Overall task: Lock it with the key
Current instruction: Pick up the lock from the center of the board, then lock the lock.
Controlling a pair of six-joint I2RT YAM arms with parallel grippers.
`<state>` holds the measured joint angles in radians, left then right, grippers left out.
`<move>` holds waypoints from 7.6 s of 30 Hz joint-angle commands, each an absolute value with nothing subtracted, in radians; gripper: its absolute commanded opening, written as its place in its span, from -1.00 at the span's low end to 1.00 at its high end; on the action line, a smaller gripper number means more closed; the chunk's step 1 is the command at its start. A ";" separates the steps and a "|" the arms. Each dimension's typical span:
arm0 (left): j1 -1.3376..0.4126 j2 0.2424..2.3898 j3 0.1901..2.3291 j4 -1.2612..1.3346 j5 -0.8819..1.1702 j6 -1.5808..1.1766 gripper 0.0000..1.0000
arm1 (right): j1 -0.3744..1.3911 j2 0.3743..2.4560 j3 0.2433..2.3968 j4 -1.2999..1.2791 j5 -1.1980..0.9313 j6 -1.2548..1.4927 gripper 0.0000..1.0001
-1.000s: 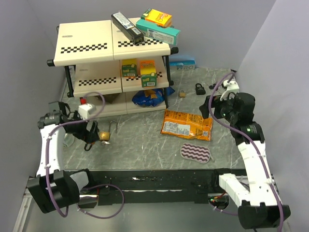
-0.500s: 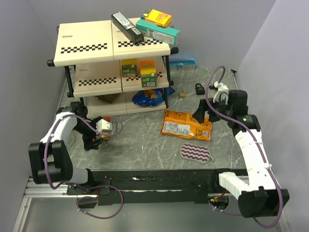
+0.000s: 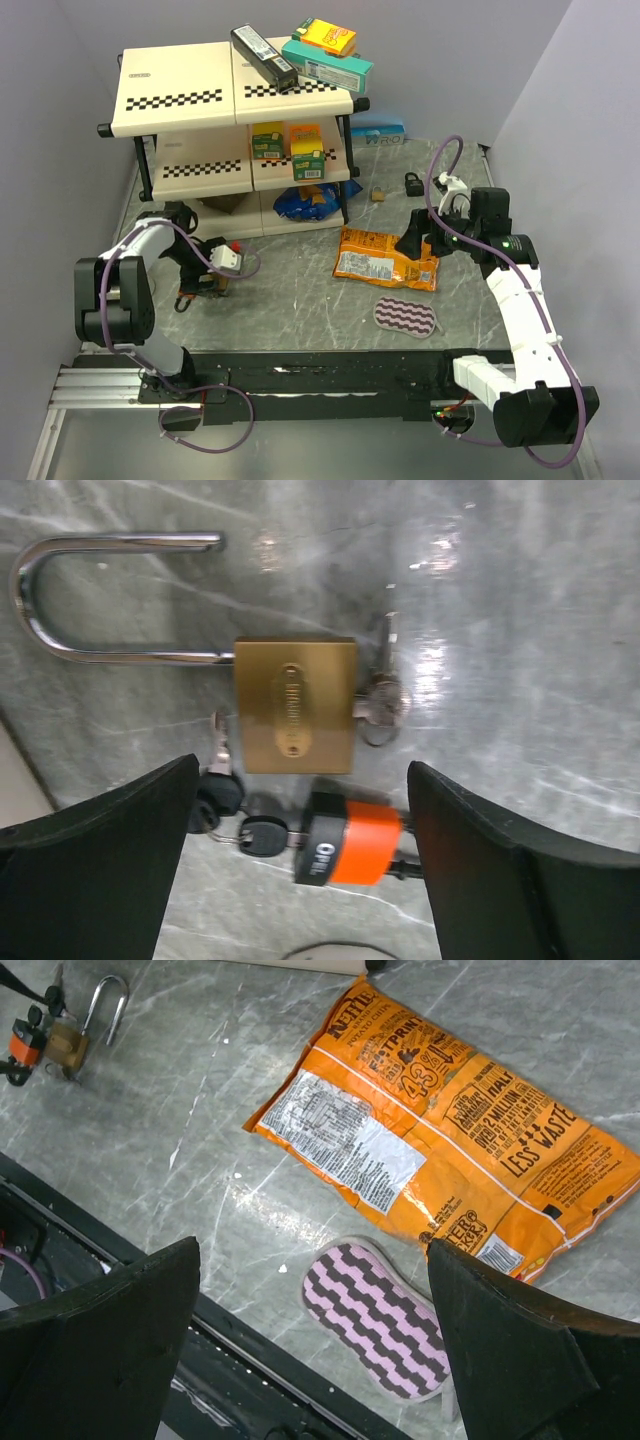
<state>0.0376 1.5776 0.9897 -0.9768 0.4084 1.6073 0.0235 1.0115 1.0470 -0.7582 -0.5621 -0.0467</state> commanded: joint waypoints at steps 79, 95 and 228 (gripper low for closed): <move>-0.997 1.212 0.951 0.156 0.103 -0.209 -0.98 | 0.437 1.055 0.773 -0.052 -0.792 0.603 0.43; -1.003 1.192 0.927 0.155 0.083 -0.181 -0.98 | 0.315 1.023 0.788 -0.066 -0.940 0.603 0.55; -0.805 1.058 1.072 -0.117 0.838 -0.017 -0.98 | 0.652 1.045 1.101 -0.411 -1.187 -0.324 -1.00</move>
<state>-0.7319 1.0378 1.0664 -0.3550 0.8539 -0.0586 0.5713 1.0138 1.0359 -0.5426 -1.0729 -0.3405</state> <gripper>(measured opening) 0.084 0.285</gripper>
